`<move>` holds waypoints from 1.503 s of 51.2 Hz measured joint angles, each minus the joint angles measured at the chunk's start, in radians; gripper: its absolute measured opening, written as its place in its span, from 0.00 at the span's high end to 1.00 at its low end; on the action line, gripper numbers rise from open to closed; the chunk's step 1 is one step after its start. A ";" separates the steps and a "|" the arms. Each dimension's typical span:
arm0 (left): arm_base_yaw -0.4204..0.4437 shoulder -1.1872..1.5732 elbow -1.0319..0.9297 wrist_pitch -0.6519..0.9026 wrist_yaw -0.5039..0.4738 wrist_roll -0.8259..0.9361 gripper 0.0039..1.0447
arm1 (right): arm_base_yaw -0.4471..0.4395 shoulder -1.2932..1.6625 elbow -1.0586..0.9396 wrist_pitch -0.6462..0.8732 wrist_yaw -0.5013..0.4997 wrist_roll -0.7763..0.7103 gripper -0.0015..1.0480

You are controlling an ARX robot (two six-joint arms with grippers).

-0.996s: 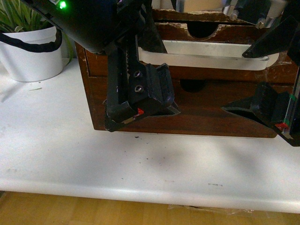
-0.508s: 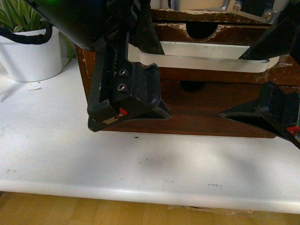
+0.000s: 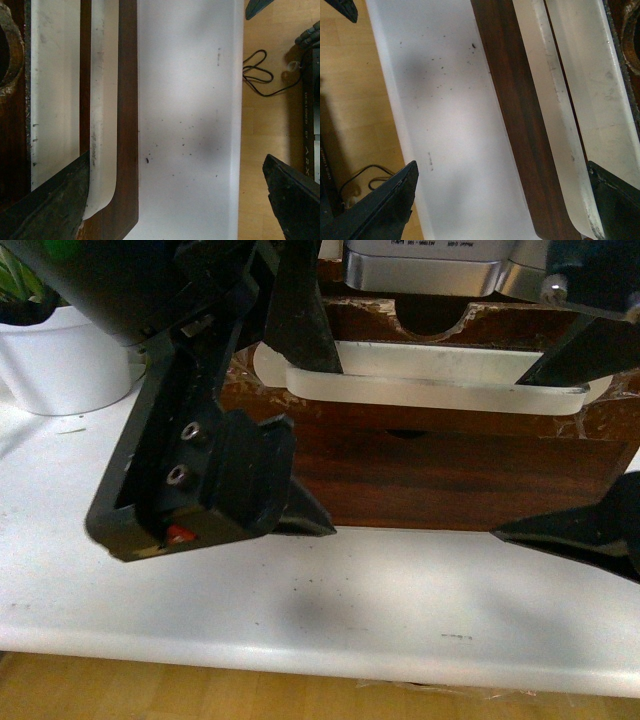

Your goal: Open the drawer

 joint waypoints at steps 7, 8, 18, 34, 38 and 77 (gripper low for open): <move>-0.014 -0.033 -0.024 -0.029 -0.009 0.025 0.06 | 0.019 -0.039 -0.030 -0.010 0.000 -0.005 0.09; -0.015 -0.037 -0.026 -0.034 -0.010 0.028 0.06 | 0.023 -0.047 -0.036 -0.010 0.000 -0.005 0.09; -0.030 -0.064 -0.056 -0.018 -0.016 0.029 0.06 | 0.030 -0.075 -0.064 0.010 -0.011 0.005 0.09; -0.038 -0.138 -0.141 0.158 0.024 -0.038 0.06 | -0.003 -0.137 -0.124 0.113 -0.085 0.072 0.09; -0.041 -0.178 -0.161 0.211 0.042 -0.068 0.06 | -0.014 -0.175 -0.140 0.148 -0.104 0.095 0.09; 0.135 -0.840 -0.797 0.912 -0.225 -0.798 0.06 | -0.417 -0.791 -0.533 0.407 -0.240 0.455 0.09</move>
